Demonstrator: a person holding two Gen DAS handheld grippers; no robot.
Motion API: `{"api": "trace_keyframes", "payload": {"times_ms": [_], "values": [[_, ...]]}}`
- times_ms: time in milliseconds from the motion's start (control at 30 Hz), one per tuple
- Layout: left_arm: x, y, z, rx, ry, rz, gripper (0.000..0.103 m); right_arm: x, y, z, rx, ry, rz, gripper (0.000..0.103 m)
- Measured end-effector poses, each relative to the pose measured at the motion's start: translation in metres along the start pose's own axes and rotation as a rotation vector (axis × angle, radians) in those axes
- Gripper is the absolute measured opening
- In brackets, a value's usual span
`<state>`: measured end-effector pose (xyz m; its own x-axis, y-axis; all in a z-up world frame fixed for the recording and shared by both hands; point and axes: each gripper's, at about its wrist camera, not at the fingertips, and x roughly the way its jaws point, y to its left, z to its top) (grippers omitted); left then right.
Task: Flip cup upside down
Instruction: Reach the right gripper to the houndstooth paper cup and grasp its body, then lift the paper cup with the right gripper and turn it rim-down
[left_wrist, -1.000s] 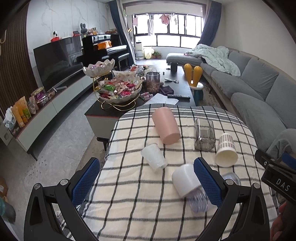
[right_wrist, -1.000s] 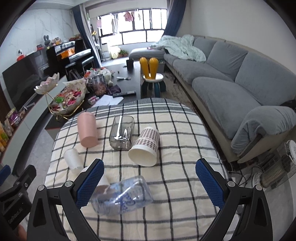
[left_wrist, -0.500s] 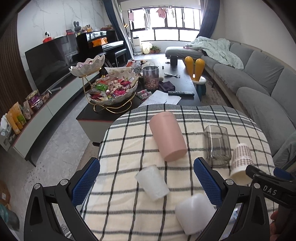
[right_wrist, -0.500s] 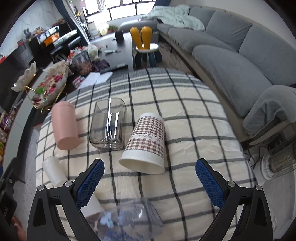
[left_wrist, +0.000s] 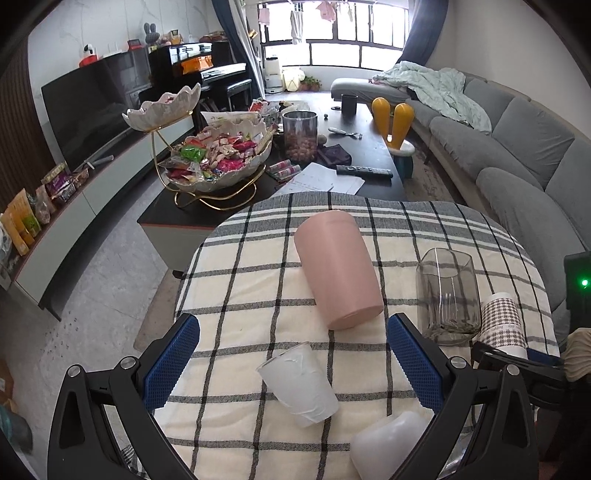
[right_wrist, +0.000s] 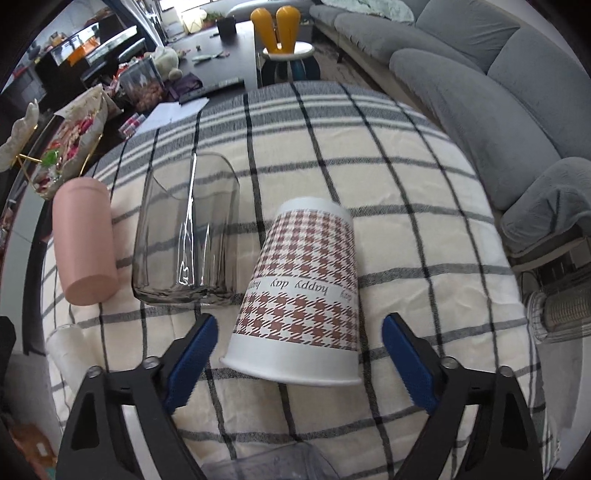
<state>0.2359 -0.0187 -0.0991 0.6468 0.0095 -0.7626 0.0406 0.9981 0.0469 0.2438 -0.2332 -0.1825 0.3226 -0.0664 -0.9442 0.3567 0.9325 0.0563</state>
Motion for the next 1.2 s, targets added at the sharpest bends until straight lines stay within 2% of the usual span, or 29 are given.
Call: {"api": "trace_keyframes", "payload": {"times_ms": [33, 67, 400, 633, 833, 967, 1200], "values": [[0.000, 0.000, 0.000, -0.001, 0.000, 0.000, 0.103, 0.001, 0.000, -0.001, 0.001, 0.006, 0.005, 0.075], [0.000, 0.001, 0.000, -0.003, 0.001, -0.002, 0.103, 0.002, 0.000, -0.002, 0.004, 0.009, 0.013, 0.072], [-0.016, 0.007, -0.005, -0.012, -0.016, -0.004, 0.103, -0.029, 0.003, -0.008, -0.010, -0.069, 0.036, 0.070], [-0.057, 0.021, -0.014, -0.014, -0.046, 0.004, 0.103, -0.074, 0.010, -0.026, -0.041, -0.123, 0.082, 0.070], [-0.103, 0.044, -0.039, -0.019, -0.063, 0.029, 0.103, -0.115, 0.029, -0.067, -0.122, -0.149, 0.145, 0.070], [-0.126, 0.063, -0.061, -0.030, -0.058, 0.044, 0.103, -0.137, 0.040, -0.108, -0.171, -0.143, 0.196, 0.070], [-0.153, 0.090, -0.110, -0.036, -0.034, 0.064, 0.103, -0.144, 0.061, -0.171, -0.234, -0.130, 0.237, 0.071]]}}
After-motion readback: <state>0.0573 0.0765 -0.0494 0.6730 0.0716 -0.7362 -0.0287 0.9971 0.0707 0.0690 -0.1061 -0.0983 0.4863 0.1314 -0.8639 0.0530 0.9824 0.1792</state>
